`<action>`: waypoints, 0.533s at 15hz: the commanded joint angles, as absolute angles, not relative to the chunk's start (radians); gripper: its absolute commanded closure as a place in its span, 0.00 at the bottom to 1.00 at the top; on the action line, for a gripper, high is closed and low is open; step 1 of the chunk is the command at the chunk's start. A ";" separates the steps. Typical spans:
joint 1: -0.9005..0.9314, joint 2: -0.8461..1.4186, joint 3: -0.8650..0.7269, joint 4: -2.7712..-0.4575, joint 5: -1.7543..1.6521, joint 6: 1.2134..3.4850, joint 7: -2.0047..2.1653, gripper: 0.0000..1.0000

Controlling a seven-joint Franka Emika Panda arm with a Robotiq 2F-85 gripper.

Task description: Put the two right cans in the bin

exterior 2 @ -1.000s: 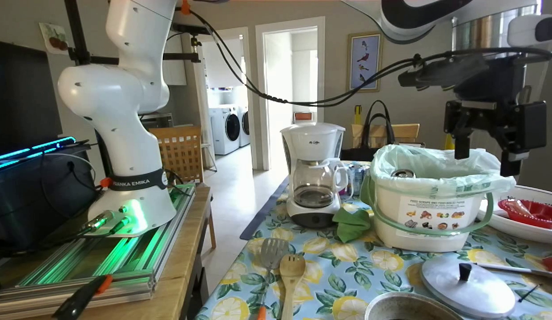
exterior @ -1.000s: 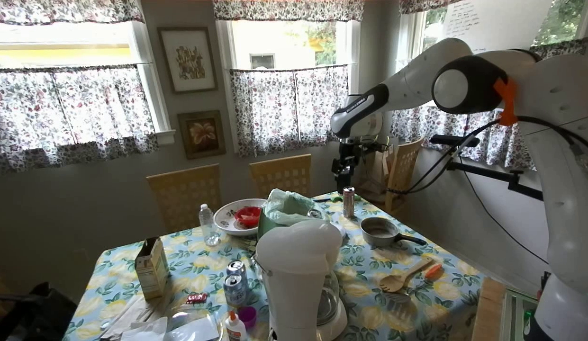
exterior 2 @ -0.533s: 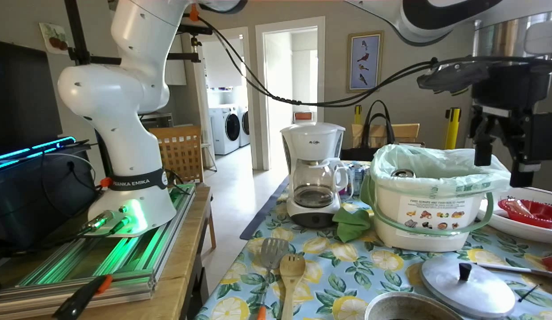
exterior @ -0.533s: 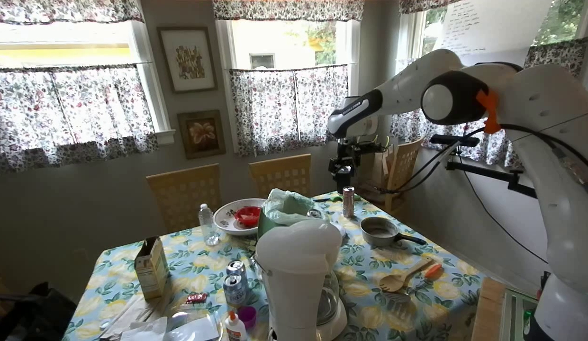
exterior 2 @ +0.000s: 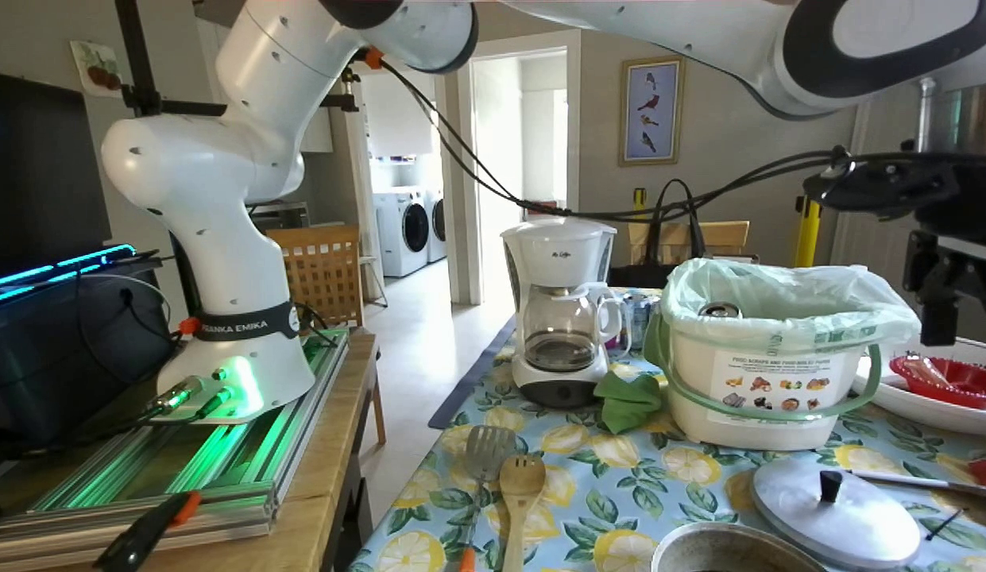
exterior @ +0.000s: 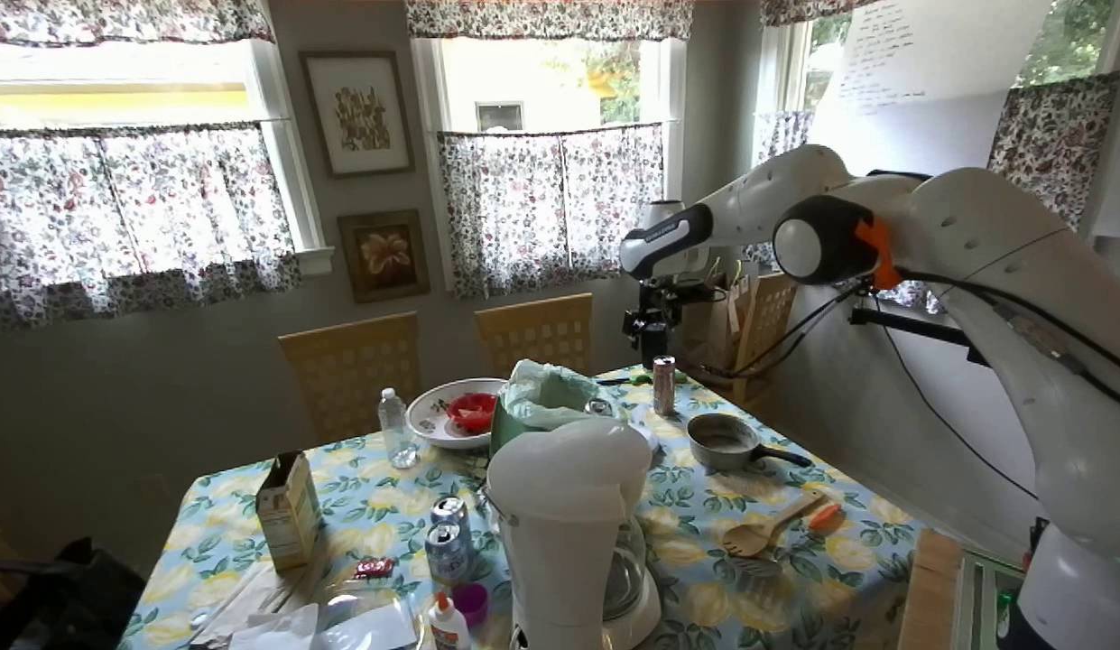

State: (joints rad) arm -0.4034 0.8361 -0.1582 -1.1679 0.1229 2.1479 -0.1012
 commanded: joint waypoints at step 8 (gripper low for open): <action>-0.471 1.061 -0.158 -0.883 0.044 2.161 -0.192 0.00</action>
State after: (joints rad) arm -0.4505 0.9772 -0.1663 -0.9956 0.0603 2.1449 -0.1814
